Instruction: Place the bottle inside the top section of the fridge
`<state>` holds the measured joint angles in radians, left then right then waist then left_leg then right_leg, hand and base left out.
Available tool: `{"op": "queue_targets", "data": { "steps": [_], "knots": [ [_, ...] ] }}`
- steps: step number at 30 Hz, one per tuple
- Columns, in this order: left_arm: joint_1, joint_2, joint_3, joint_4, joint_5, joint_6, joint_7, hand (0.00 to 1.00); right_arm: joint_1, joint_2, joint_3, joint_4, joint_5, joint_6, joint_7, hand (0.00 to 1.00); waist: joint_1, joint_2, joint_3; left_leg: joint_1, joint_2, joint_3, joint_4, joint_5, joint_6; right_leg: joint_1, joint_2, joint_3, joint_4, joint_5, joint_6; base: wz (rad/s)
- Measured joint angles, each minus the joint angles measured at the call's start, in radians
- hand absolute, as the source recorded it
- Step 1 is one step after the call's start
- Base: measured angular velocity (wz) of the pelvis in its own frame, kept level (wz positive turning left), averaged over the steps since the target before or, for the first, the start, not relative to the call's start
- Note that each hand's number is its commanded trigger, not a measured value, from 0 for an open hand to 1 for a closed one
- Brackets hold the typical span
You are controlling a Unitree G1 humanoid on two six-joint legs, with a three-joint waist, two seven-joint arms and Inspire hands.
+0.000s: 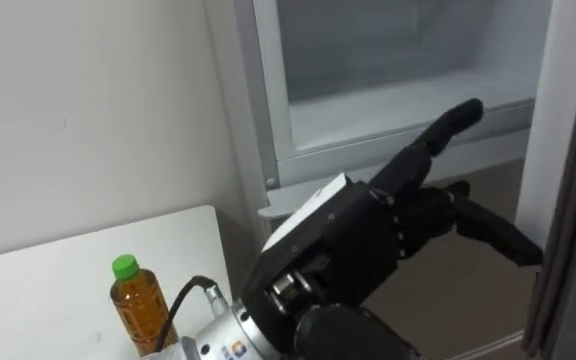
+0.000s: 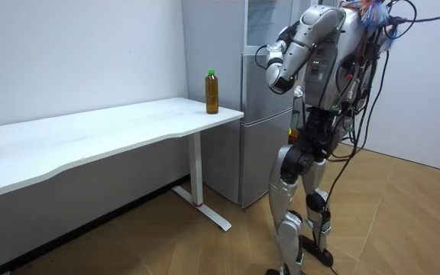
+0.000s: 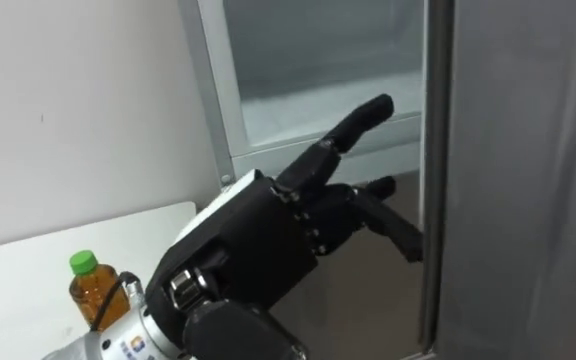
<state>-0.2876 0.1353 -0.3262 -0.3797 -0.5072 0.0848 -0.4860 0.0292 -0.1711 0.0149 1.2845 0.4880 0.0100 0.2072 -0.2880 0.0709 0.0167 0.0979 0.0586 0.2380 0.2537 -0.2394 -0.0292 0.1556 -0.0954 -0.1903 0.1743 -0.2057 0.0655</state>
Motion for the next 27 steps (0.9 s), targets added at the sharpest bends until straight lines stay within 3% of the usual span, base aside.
{"op": "queue_targets", "data": {
  "steps": [8, 15, 22, 27],
  "knots": [
    [0.0, 0.004, -0.037, -0.001, -0.001, 0.021, -0.016, 0.0, -0.001, -0.003, 0.001, 0.0, 0.03, 0.01, -0.001, 0.0, -0.016, -0.001, 0.0004, -0.001, 0.0, 0.013, -0.003, 0.0, 0.0, -0.012, 0.001, 0.018, 0.0, 0.0, 0.0, -0.07],
    [0.0, 0.045, -0.038, 0.009, 0.013, 0.043, -0.041, 0.0, -0.001, -0.005, 0.002, 0.0, 0.033, 0.012, -0.001, 0.0, -0.014, 0.0, 0.0006, -0.001, 0.001, 0.019, -0.003, 0.0, 0.0, -0.013, 0.001, 0.024, -0.002, 0.0, 0.0, -0.03],
    [0.0, 0.047, -0.04, 0.011, 0.031, 0.059, -0.048, 0.0, -0.001, -0.011, 0.003, 0.001, 0.033, 0.013, 0.0, 0.0, -0.014, 0.006, 0.0017, -0.001, 0.001, 0.019, -0.005, 0.0, 0.0, -0.012, 0.001, 0.024, -0.003, 0.0, 0.0, 0.0],
    [0.0, 0.036, -0.082, 0.011, 0.039, 0.076, -0.073, 0.0, -0.005, -0.013, 0.008, 0.0, 0.03, 0.014, -0.002, 0.0, -0.018, 0.01, 0.0009, 0.001, 0.0, 0.02, -0.018, 0.0, 0.0, -0.016, 0.002, 0.024, -0.003, 0.0, 0.0, 0.0]
  ]
}}
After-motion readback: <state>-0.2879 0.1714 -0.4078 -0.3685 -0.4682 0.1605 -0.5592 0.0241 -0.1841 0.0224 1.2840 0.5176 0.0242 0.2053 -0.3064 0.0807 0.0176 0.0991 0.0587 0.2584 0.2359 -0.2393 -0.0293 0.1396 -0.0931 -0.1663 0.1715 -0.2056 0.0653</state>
